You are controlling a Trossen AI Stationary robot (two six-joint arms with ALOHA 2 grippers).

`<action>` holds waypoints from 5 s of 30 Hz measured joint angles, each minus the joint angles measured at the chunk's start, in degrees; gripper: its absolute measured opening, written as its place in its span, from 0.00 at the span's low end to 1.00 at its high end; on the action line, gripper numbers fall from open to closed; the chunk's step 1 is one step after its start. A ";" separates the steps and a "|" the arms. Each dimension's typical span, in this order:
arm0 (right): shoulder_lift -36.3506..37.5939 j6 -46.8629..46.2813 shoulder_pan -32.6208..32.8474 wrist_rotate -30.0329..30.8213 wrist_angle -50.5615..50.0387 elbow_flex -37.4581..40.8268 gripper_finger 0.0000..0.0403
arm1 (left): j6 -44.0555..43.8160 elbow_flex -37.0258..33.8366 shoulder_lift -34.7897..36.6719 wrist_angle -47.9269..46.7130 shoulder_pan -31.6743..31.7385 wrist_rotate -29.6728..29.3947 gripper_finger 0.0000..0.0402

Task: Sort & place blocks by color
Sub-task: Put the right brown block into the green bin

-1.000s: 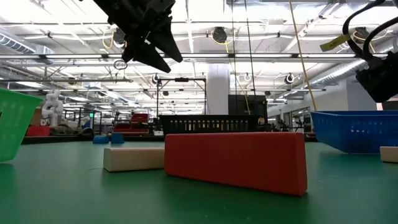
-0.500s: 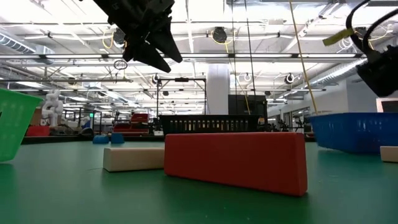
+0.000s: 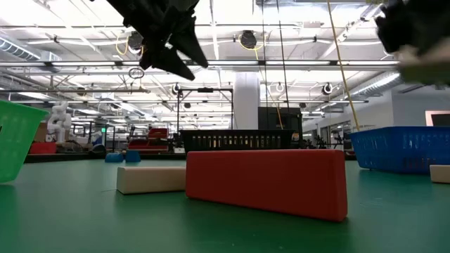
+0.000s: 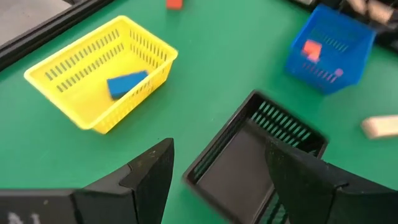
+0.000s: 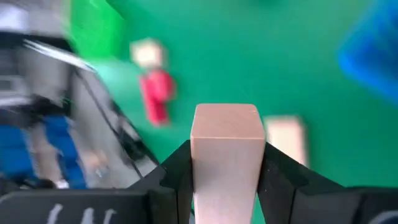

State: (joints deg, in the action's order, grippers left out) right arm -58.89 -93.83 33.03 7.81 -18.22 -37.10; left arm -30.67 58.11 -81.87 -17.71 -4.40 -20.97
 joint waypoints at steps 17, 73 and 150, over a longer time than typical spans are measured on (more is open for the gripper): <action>-1.02 51.98 -16.86 18.54 39.47 0.00 0.29 | 11.32 0.00 0.02 25.89 -0.80 10.50 0.63; -11.27 88.05 -35.20 -9.87 66.90 -2.49 0.29 | 22.74 0.09 -3.37 42.90 4.39 16.87 0.63; -8.81 13.20 -6.51 -24.37 -4.08 -6.56 0.52 | -31.46 0.07 -3.91 -22.87 -29.84 38.50 0.33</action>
State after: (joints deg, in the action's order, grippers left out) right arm -67.70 -80.63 26.52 -16.56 -22.30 -43.66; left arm -62.13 58.17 -85.78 -40.58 -34.24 17.53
